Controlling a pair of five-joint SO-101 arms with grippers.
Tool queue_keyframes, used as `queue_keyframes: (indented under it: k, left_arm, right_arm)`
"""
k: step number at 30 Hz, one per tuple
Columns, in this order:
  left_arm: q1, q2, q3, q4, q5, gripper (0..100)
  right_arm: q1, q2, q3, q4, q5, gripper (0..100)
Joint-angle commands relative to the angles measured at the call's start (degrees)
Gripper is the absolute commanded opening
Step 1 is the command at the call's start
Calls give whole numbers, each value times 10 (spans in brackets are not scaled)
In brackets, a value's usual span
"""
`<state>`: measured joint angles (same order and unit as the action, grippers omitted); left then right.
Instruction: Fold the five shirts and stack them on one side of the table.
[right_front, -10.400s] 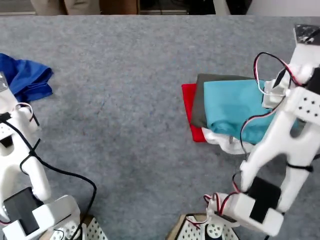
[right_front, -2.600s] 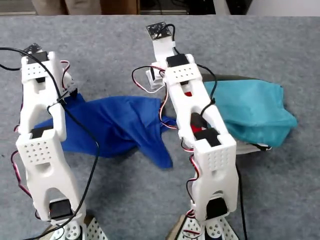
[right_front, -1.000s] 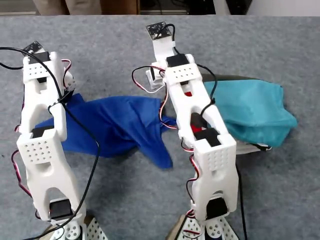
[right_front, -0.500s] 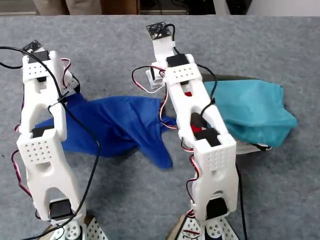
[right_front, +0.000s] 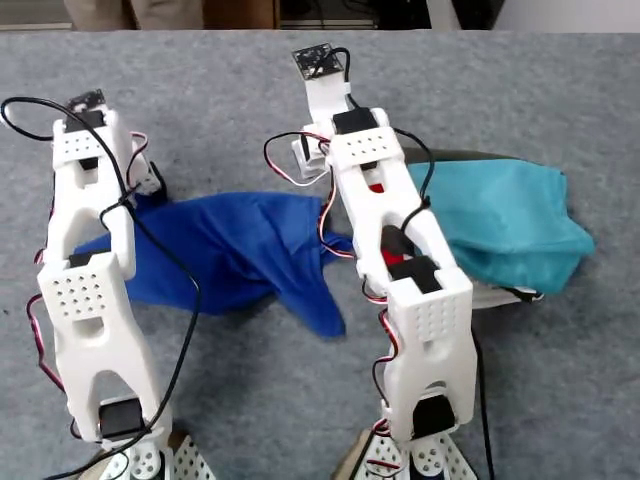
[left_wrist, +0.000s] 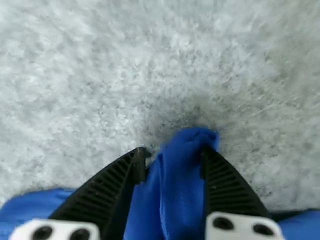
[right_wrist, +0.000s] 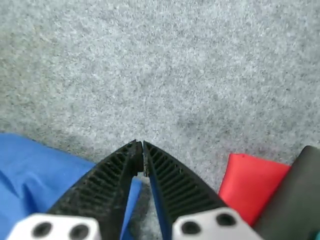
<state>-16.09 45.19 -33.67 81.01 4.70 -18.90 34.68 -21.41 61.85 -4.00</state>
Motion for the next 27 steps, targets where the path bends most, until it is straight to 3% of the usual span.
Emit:
queue_keyframes:
  k: [1,6,13,27]
  left_arm:
    - [1,8,-11,5,-18,188]
    - [6,9,-46,6,-11,174]
    - [20,14,-84,8,-9,16]
    - [48,15,-149,82,-7,40]
  right_arm:
    - [0,-2,0,-10,-6,4]
    - [0,-2,0,-10,-6,4]
    - [0,-2,0,-10,-6,4]
    - [0,-2,2,-16,-6,4]
